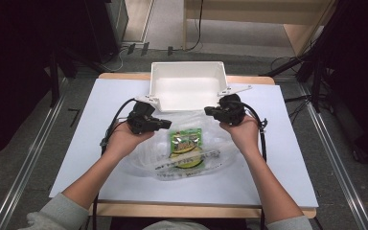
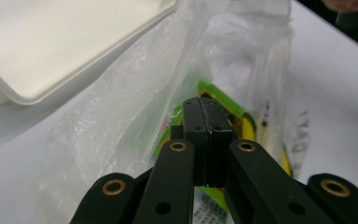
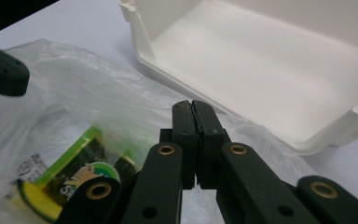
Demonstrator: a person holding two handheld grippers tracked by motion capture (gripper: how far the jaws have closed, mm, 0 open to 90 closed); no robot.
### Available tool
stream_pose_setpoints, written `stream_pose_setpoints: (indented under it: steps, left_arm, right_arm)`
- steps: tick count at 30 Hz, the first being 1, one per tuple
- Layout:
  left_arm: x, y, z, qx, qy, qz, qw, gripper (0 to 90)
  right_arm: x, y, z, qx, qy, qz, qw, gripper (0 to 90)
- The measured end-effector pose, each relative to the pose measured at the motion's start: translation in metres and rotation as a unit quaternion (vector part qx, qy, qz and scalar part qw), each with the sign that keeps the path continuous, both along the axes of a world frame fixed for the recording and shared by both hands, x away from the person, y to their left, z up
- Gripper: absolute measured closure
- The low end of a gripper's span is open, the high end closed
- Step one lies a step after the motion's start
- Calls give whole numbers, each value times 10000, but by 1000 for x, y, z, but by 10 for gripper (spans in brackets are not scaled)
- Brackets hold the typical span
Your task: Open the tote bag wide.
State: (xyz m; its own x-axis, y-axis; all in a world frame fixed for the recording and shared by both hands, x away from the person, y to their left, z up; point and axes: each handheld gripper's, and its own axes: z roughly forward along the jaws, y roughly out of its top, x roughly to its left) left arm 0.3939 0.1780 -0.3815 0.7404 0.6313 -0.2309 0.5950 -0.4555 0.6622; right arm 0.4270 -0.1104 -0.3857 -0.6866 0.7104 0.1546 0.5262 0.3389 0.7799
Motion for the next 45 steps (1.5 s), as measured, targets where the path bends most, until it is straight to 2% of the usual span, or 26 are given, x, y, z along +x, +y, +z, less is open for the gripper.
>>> stream_pose_setpoints:
  steps: [2,6,12,14,18,22,28,30,32,34,37,38,40,42,44,45]
  left_arm:
    - [4,-1,-11,26,32,8,10000,900]
    - [10,2,-29,110,36,85,9999,900]
    - [21,13,-52,134,114,319,9993,900]
    - [25,16,-58,108,162,372,9991,900]
    - [31,18,-67,95,109,478,9988,900]
    - [36,19,-76,63,134,578,9982,900]
    - [38,14,-82,180,-49,671,9976,898]
    - [39,15,-83,177,-45,689,9975,900]
    - [39,17,-83,207,-71,762,9969,900]
    - [40,19,-82,229,-77,805,9965,900]
    - [39,21,-81,401,-189,908,9949,900]
    - [39,21,-80,469,-253,932,9942,900]
    - [40,22,-80,494,-273,955,9938,900]
    - [40,22,-79,387,-122,993,9942,900]
    - [38,24,-77,154,14,900,9958,900]
    - [36,24,-75,117,9,866,9962,900]
  right_arm:
    - [6,3,-7,-10,-2,-44,10000,900]
    - [18,10,-24,-3,138,-101,9999,900]
    - [28,19,-45,-81,293,-139,9994,900]
    - [29,22,-50,-158,326,-132,9993,900]
    - [30,28,-58,-270,334,-44,9991,900]
    - [31,33,-65,-300,379,-19,9988,900]
    - [31,46,-74,-323,383,92,9987,900]
    - [31,49,-76,-326,378,140,9987,900]
    - [32,49,-78,-398,358,55,9985,900]
    - [35,44,-81,-439,452,-23,9980,900]
    - [35,35,-83,-410,543,-168,9975,900]
    - [35,32,-85,-440,475,-200,9977,900]
    - [35,27,-87,-482,511,-316,9970,900]
    - [34,23,-87,-333,594,-341,9971,900]
    - [31,23,-83,-363,516,-289,9976,900]
    - [29,22,-81,-362,449,-239,9981,900]
